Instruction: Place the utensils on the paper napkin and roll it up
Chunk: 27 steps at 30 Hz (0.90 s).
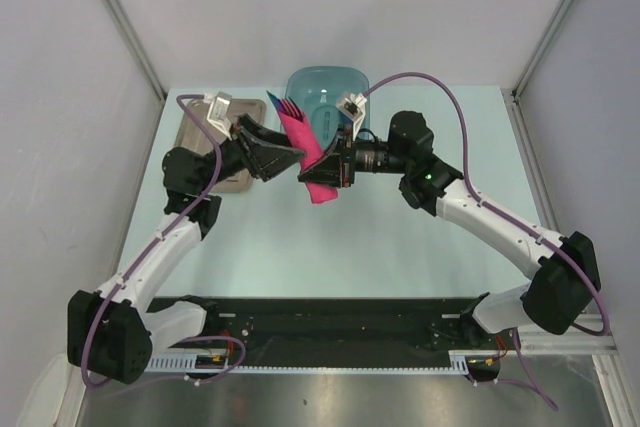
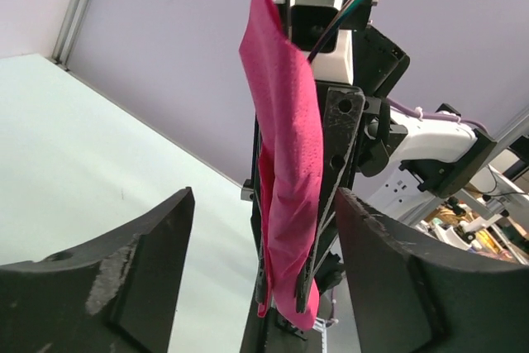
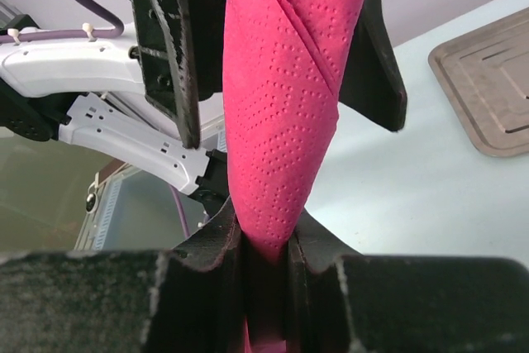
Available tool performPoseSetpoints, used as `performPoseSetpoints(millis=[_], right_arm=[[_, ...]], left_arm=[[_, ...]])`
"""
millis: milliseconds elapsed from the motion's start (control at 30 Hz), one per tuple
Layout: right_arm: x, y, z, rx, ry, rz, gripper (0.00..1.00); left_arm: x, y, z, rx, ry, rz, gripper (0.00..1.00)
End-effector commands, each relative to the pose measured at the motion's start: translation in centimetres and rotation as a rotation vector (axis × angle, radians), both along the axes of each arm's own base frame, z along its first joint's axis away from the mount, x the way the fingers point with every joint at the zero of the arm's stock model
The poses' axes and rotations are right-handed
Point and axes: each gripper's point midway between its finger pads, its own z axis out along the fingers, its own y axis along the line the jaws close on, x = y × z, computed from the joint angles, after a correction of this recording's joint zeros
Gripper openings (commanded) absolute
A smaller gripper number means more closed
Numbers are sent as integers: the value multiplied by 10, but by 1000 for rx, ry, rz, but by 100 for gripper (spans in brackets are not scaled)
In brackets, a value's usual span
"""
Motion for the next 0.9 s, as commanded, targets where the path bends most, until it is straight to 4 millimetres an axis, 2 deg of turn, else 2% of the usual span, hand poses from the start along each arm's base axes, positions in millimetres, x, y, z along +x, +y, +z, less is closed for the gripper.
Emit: performPoseSetpoints(millis=[0, 200, 333, 367, 433, 467, 533, 567, 600, 700, 733, 867], right_arm=[[-2, -1, 36, 93, -89, 9, 0], [-1, 0, 39, 102, -89, 0, 0], [-3, 1, 39, 102, -92, 8, 0], [-5, 2, 38, 101, -94, 12, 0], [-6, 3, 39, 100, -101, 18, 0], [-7, 3, 38, 99, -105, 20, 0], [-9, 4, 39, 98, -123, 31, 0], [-9, 4, 37, 91, -122, 32, 0], [-12, 6, 37, 89, -128, 46, 0], [-11, 4, 36, 80, -135, 43, 0], [-11, 3, 36, 77, -145, 41, 3], [-4, -9, 29, 34, -118, 15, 37]], left_arm=[[-4, 0, -2, 1, -4, -11, 75], [-17, -10, -4, -12, 16, -80, 73], [-19, -13, -6, -31, 37, -99, 63], [-19, -14, -5, -36, 33, -97, 53], [-18, -14, -4, -41, 38, -99, 42], [-18, -14, -4, -44, 38, -101, 28], [-17, -13, -3, -52, 49, -99, 15], [-16, -13, -2, -57, 47, -100, 3], [-17, -13, -3, -59, 55, -108, 0], [-18, -13, -2, -64, 51, -112, 0], [-18, -12, -2, -64, 45, -112, 0], [-17, -8, 4, -56, 5, -103, 0]])
